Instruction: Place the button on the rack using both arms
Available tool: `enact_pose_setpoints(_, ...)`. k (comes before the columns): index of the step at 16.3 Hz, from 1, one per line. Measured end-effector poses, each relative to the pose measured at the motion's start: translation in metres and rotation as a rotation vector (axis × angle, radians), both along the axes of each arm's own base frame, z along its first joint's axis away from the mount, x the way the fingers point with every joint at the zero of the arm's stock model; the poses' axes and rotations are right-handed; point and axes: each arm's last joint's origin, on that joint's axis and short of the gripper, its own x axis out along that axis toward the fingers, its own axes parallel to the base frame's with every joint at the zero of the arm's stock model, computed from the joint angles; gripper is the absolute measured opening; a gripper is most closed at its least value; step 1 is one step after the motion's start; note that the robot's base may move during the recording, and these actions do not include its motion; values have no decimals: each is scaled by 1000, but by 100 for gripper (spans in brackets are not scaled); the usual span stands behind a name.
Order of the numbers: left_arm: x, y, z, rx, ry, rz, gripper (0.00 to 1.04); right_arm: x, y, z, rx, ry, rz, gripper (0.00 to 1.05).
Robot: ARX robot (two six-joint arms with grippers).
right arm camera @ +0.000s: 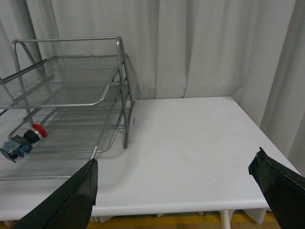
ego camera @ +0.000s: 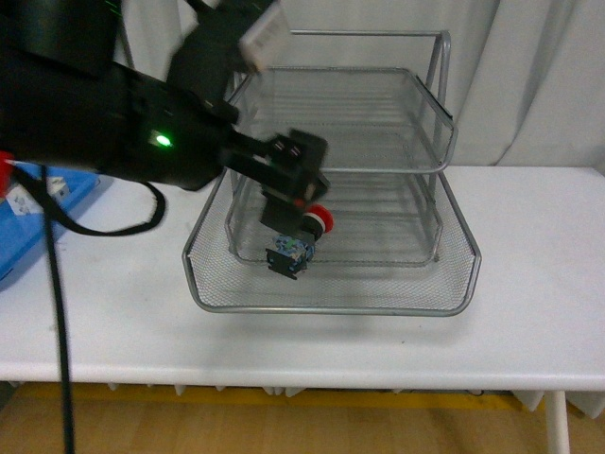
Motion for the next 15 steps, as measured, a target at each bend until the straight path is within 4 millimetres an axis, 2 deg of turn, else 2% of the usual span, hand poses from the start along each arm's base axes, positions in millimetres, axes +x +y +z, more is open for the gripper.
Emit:
enact_pose_setpoints(1, -18, 26, 13, -99, -51, 42, 98, 0, 0, 0, 0, 0, 0, 98)
enact_pose_setpoints(2, -36, 50, 17, -159, -108, 120, 98, 0, 0, 0, 0, 0, 0, 98)
enact_pose_setpoints(3, -54, 70, 7, -171, -167, 245, 97, 0, 0, 0, 0, 0, 0, 98)
enact_pose_setpoints(4, -62, 76, -10, -161, -276, 431, 86, 0, 0, 0, 0, 0, 2, 98)
enact_pose_setpoints(5, -81, 81, -37, -131, -301, 564, 73, 0, 0, 0, 0, 0, 3, 98)
enact_pose_setpoints(6, -100, 89, -43, -139, -341, 624, 61, 0, 0, 0, 0, 1, 2, 98)
enact_pose_setpoints(8, -119, 101, -16, -207, -476, 657, 37, 0, 0, 0, 0, 0, 2, 98)
enact_pose_setpoints(10, -141, 108, -30, -173, -402, 655, 12, 0, 0, 0, 0, 0, 2, 98)
enact_pose_setpoints(11, -150, 111, -31, -179, -399, 653, 2, 0, 0, 0, 0, 1, 2, 98)
enact_pose_setpoints(13, -164, 115, -23, -194, -440, 655, 2, 0, 0, 0, 0, 0, 2, 98)
enact_pose_setpoints(15, -178, 127, -28, -183, -410, 657, 2, 0, 0, 0, 0, 0, 2, 98)
